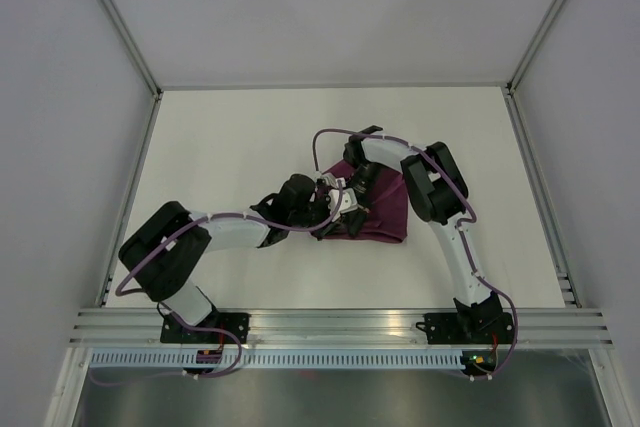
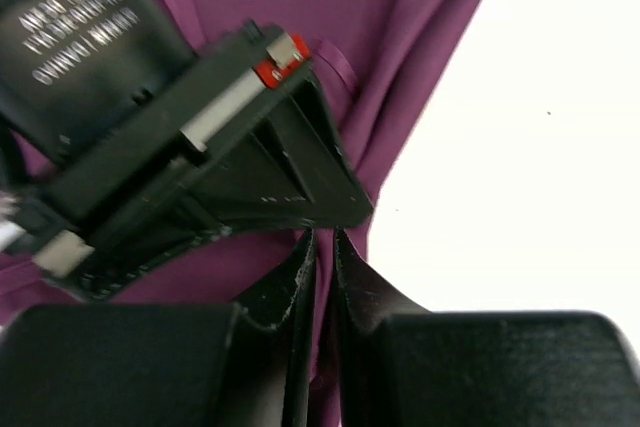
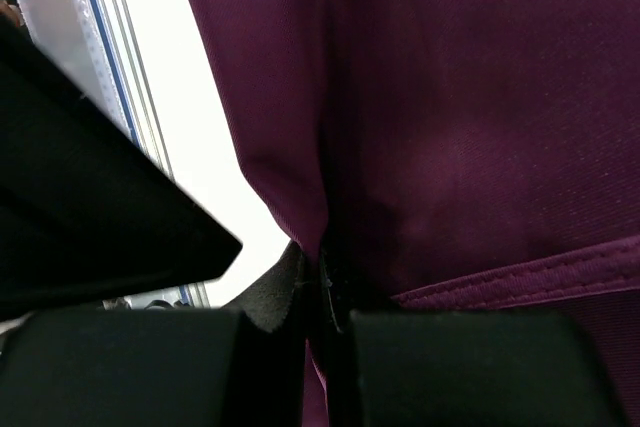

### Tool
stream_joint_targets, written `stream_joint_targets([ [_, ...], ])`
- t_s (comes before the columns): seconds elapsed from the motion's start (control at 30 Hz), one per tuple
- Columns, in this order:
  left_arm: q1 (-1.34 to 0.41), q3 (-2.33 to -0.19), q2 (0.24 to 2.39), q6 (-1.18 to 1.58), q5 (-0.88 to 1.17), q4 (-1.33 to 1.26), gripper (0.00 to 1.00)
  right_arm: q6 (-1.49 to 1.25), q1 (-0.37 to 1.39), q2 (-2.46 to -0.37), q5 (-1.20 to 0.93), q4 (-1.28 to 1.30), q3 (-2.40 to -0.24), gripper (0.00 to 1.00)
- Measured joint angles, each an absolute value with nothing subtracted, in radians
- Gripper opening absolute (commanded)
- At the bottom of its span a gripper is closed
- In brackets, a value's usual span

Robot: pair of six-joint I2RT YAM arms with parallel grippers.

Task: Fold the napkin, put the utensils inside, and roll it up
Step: Roll the napkin at the center of the board.

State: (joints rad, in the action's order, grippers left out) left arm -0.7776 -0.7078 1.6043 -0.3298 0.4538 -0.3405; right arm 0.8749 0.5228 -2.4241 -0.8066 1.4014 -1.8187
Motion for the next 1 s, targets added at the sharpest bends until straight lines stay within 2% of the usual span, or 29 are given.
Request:
stream_joint_targets([
  [0.23,-0.769,-0.708,1.631,-0.328,0.516,-0.334,0.17,0.894,0.498,-2.427,-0.814,1.413,-1.816,0.07],
  [0.37,-0.768,-0.708,1.645,-0.326,0.536,-0.335,0.23,0.896,0.494,-2.428,-0.817,1.414,-1.815,0.07],
  [0.63,-0.770,-0.718,1.697,-0.327,0.531,-0.332,0.28,0.900,0.492,-2.430,-0.823,1.416,-1.814,0.07],
  [0.7,-0.775,-0.719,1.698,-0.327,0.525,-0.332,0.32,0.902,0.491,-2.430,-0.824,1.416,-1.814,0.07],
  [1.0,-0.827,-0.772,1.722,-0.364,0.486,-0.293,0.32,0.902,0.488,-2.433,-0.831,1.418,-1.814,0.06],
])
